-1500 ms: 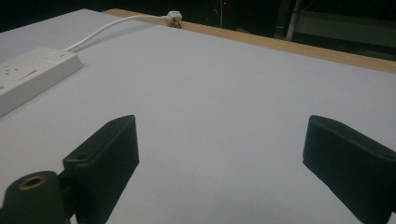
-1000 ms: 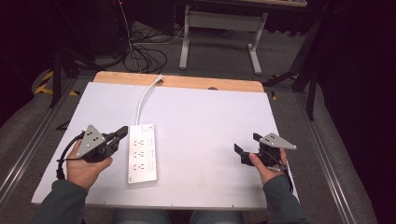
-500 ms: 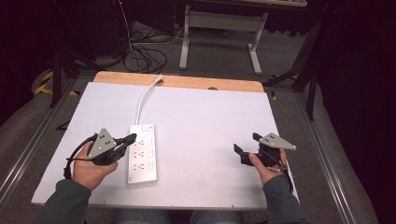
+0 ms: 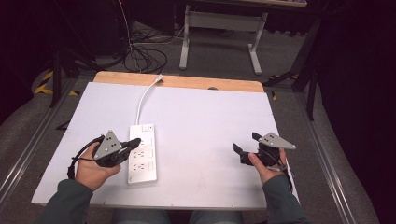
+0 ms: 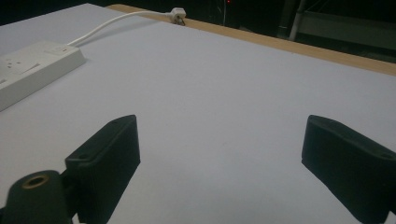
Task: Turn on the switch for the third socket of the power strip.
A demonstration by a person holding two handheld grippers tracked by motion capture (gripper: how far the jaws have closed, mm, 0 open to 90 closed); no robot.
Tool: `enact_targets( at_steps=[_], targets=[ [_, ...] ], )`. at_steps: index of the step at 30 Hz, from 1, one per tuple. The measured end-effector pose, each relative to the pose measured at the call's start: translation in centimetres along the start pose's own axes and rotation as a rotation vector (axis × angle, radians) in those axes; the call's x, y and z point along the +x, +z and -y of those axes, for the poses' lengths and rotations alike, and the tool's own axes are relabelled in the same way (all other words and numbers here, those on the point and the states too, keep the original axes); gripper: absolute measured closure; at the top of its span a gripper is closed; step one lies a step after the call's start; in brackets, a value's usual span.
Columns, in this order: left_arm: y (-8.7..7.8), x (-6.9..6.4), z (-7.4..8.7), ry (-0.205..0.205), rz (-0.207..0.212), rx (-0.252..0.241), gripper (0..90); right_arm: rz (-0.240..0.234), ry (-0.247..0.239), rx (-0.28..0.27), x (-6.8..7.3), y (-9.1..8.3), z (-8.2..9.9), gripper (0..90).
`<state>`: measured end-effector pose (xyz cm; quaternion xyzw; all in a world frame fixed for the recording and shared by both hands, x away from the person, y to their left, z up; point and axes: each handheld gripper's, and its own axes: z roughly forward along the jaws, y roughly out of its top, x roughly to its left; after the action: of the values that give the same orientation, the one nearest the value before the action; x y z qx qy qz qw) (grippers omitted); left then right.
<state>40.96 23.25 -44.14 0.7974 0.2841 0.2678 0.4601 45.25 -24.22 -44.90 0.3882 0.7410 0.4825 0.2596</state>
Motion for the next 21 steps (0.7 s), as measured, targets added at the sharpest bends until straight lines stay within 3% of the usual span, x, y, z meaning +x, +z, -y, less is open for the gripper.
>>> enact_targets(
  at_steps=[21],
  targets=[
    [1.3,-0.7,0.2,0.063,0.048,0.094,90.0,-0.007,0.009,-0.01,0.0,0.0,0.0,11.8]
  ],
)
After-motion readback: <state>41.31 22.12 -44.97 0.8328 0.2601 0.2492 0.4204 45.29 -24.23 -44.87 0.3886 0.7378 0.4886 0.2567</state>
